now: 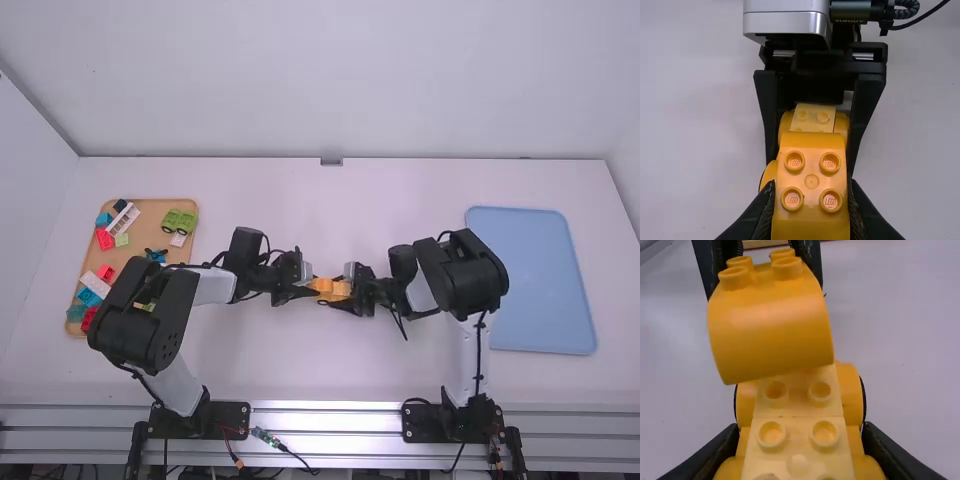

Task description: Assemble lego blocks to make yellow taxi

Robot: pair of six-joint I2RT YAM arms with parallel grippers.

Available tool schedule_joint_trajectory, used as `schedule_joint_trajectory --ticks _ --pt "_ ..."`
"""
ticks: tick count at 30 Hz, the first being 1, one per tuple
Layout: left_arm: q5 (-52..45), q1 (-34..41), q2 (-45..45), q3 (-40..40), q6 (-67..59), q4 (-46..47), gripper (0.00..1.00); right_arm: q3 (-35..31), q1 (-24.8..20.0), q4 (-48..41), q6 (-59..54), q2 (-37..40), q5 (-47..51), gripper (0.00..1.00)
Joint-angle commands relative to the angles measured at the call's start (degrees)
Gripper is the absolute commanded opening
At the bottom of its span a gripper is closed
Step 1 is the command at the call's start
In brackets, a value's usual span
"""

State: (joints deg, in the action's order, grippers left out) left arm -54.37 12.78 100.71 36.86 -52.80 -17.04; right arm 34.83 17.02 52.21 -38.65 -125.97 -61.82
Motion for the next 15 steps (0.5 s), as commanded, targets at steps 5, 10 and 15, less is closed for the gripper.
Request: schedule_joint_trajectory --ticks 5,10,15 --pt "-3.2 0.4 1.5 2.4 -0.6 1.7 0.02 -0.9 -0.1 -2.6 -6.2 -0.8 -2.3 0.47" --pt "-3.7 0.9 1.9 3.8 -0.6 3.8 0.02 1.5 -0.1 -10.3 -11.8 -0.8 -2.4 0.47" --pt "-2.9 3.4 2.0 3.7 -0.6 3.7 0.02 3.7 0.0 -14.2 -12.6 -0.8 -2.4 0.47"
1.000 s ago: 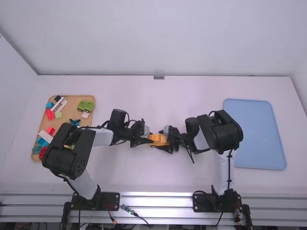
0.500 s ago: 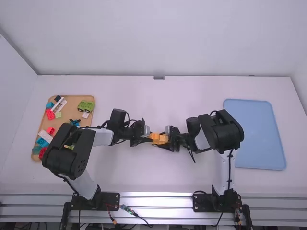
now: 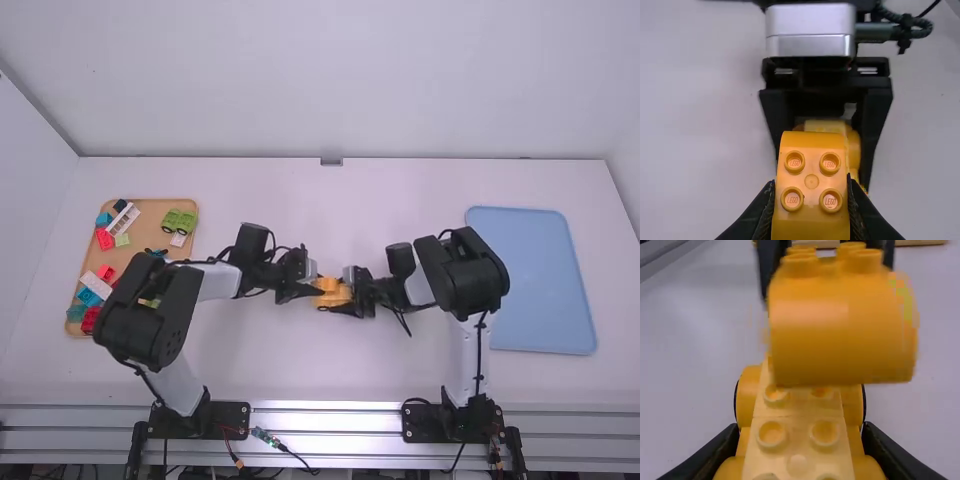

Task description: Assemble lego blocks to make yellow taxi

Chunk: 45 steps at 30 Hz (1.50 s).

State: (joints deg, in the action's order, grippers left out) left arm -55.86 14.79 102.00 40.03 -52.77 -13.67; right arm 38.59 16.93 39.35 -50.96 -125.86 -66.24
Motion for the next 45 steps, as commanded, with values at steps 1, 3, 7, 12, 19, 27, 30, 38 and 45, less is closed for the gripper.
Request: schedule_joint_trajectory --ticks 1,3,7,12,19,27,30,38,45 --pt "-0.7 2.1 0.9 0.5 -0.5 0.3 0.02 0.0 0.1 -1.2 -0.4 -0.9 2.0 0.47" --pt "1.0 2.9 1.2 0.6 1.3 -0.1 0.02 0.0 0.0 -0.8 -0.2 -0.9 2.1 0.47" --pt "4.3 3.6 1.4 0.6 3.9 -0.5 0.02 -0.2 0.0 -1.0 -0.1 -0.9 3.8 0.48" --pt "4.5 3.6 1.4 0.6 3.9 -0.9 0.02 -1.3 0.9 1.1 -0.1 -0.9 4.6 0.48" --pt "3.9 3.6 4.2 0.6 4.0 -2.7 0.02 -1.0 1.0 1.9 1.6 -0.9 5.0 0.48" --pt "3.9 3.5 4.3 0.6 4.2 -2.4 0.02 -1.0 1.0 2.0 1.4 -0.9 5.0 0.48" --pt "4.9 3.6 4.3 0.6 6.1 -2.1 0.02 -1.0 1.0 2.0 1.5 -0.9 5.8 0.48" --pt "5.7 3.5 4.3 0.0 5.4 -0.2 0.02 -1.0 1.0 2.4 2.1 -0.9 6.7 0.48" --pt "4.4 3.5 4.2 -2.9 5.4 -6.1 0.02 -1.0 0.6 2.2 2.3 -0.9 6.7 0.48"
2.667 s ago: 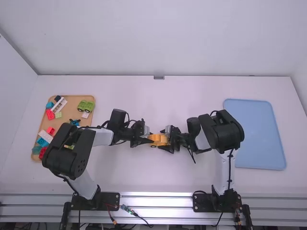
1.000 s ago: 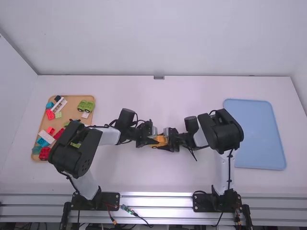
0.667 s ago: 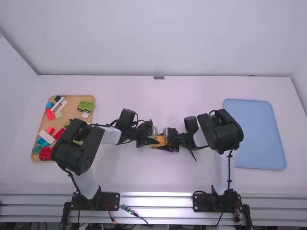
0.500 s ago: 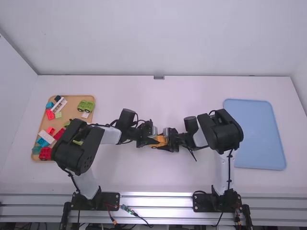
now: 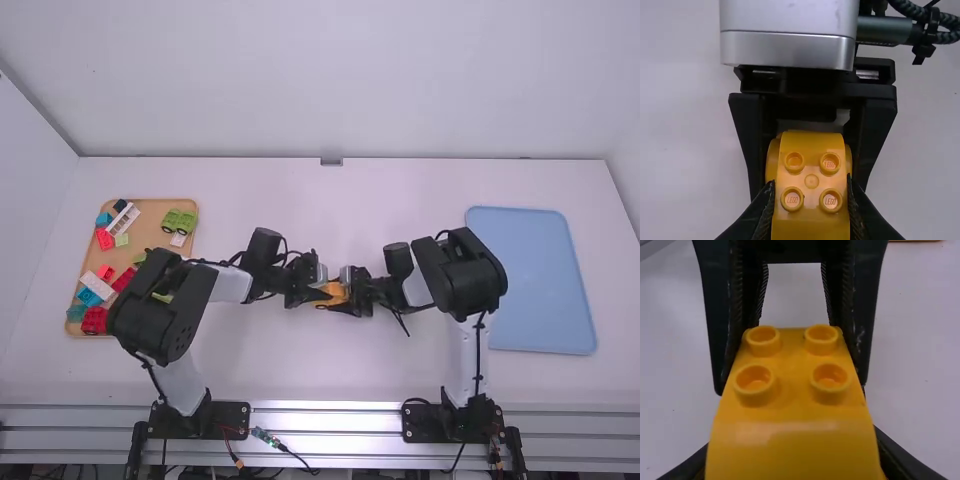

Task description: Assemble lego blocks to make yellow taxi

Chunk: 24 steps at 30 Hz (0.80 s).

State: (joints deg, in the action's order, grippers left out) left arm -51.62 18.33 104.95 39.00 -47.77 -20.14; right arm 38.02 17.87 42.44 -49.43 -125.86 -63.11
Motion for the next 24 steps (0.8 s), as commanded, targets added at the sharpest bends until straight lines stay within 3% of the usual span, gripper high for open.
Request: schedule_joint_trajectory --ticks 1,13,18,24 --pt "0.2 0.0 1.2 -2.1 0.4 0.1 0.02 -0.5 -0.3 -0.9 0.8 -0.9 3.6 0.48" --pt "0.6 -2.7 1.2 -3.0 -0.8 -0.3 0.02 -0.5 -0.6 -0.9 1.4 -0.9 3.3 0.48" --pt "-5.3 -2.2 1.2 -3.1 -4.3 -1.0 0.02 -0.5 -0.6 -0.8 1.4 -0.9 2.9 0.48" --pt "-6.0 -1.1 1.2 -2.5 -4.2 -1.2 0.02 -0.5 -0.6 -0.9 1.4 -0.9 3.0 0.48"
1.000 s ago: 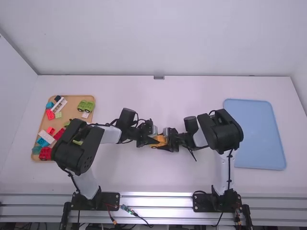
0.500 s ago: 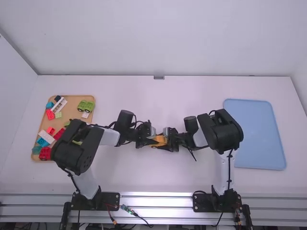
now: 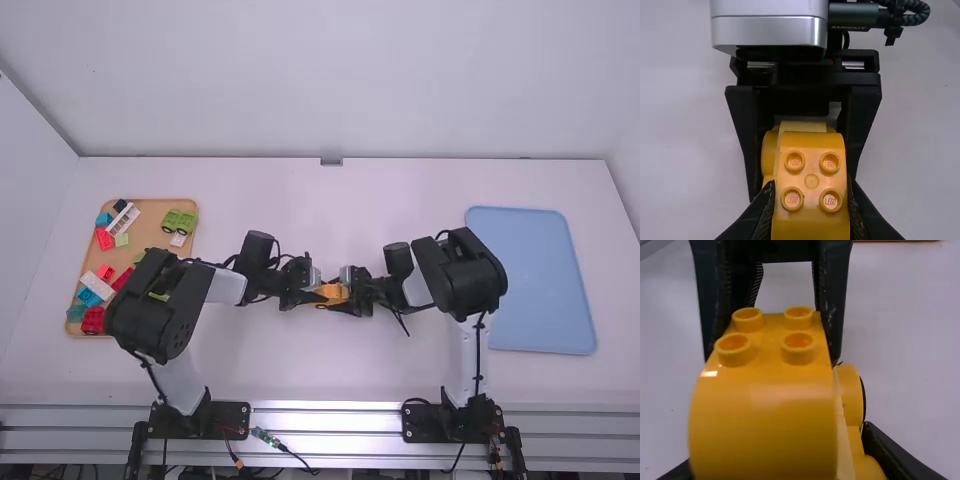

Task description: Assemble lego blocks to make yellow taxi

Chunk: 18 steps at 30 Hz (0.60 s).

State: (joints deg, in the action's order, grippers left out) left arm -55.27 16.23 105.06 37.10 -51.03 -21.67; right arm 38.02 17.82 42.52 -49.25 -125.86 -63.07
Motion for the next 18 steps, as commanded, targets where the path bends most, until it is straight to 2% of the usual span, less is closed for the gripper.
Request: schedule_joint_trajectory --ticks 1,6,9,18 --pt "-2.3 1.1 1.1 -0.6 -0.9 0.3 0.02 -0.5 -0.5 -1.0 1.2 -0.9 2.9 0.48" --pt "-0.5 1.8 1.1 -0.6 1.9 -1.2 0.02 -0.5 -0.5 -1.0 1.2 -0.9 2.9 0.48" --pt "4.0 1.8 1.1 -0.6 5.5 -2.8 0.02 -0.5 -0.5 -1.0 1.2 -0.9 2.9 0.48" --pt "5.8 1.8 1.2 -0.6 5.1 -1.7 0.02 -0.5 -0.5 -1.0 1.2 -0.9 2.8 0.48"
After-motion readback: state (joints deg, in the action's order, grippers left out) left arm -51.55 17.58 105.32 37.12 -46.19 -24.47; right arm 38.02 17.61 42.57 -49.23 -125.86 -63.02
